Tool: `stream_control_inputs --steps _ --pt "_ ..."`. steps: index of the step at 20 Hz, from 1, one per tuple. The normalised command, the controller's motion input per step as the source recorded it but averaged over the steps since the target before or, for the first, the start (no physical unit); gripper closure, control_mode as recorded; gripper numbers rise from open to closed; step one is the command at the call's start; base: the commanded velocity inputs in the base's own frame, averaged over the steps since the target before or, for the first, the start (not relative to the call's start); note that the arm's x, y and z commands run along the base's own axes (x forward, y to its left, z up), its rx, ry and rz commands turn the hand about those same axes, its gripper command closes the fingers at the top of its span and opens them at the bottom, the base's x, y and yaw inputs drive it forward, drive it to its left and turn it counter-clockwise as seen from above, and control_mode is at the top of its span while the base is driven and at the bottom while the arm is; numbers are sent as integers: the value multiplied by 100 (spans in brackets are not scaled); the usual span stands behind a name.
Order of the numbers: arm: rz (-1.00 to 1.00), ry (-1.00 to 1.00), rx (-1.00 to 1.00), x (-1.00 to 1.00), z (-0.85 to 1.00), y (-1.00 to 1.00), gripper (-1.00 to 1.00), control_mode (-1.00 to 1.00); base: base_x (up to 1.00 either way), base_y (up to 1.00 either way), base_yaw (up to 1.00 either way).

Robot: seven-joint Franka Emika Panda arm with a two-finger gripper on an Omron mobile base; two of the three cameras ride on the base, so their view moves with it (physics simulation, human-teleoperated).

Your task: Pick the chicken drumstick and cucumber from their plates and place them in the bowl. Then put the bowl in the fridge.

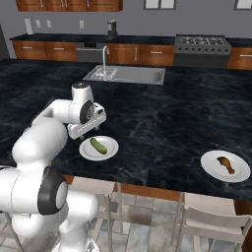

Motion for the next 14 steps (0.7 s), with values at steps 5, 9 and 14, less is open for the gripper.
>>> stream_control_inputs --steps 5,9,14 --pt "-21 5 0 31 -28 2 -100 -100 0 0 0" --pt "-15 0 0 28 -28 4 -100 -100 0 0 0" --pt "-10 0 0 20 -33 8 -100 -100 0 0 0"
